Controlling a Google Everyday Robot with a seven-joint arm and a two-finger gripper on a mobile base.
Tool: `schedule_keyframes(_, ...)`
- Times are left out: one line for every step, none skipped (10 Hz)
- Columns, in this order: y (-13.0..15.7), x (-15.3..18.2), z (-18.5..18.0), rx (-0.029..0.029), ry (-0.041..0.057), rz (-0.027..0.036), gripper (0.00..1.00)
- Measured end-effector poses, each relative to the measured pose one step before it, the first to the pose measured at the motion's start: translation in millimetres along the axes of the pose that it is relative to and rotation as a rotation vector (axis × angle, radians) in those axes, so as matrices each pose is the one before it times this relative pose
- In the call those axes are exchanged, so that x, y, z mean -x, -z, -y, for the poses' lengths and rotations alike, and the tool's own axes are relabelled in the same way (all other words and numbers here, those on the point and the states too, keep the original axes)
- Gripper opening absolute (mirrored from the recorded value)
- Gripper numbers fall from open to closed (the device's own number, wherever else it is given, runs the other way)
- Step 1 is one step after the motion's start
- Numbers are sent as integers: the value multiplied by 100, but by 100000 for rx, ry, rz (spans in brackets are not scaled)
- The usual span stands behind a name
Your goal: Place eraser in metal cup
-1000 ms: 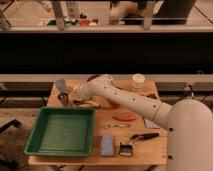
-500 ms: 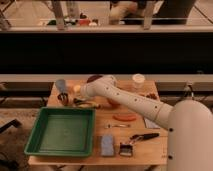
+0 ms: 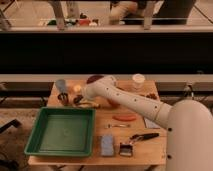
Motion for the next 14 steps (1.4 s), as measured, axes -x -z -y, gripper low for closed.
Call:
schedule_keyframes(1,-55,-68,647,-1,-526,80)
schedule_keyframes(-4,18,65,377,-56,-546,80)
schedule_keyframes(-19,19,87,634,-271,-1099,80)
schedule_keyframes(27,-147,54,580,-916,-1622,80)
schedule_keyframes(42,-114,267,361,-1577,-1916,80)
schedule_keyframes(-3,-54,242,299,-1067,-1177,80)
schedule_keyframes(111,-214,319,732,-1620,-1647,80)
schedule_keyframes(73,-235,170,482,-1049,-802,80)
schedule_keyframes(44,-406,339,703,-1520,-863,80)
schedule_keyframes(-22,-288,285,815,-1373,-477,80)
schedule_keyframes(-75,-353,124,743,-1389,-340,78)
schedule_keyframes(-151,-361,-51,736,-1351,-162,73)
schedule_keyframes(-343,-579,-162,991,-2246,101,65)
schedule_keyframes(-262,-292,-209,613,-1151,142,65)
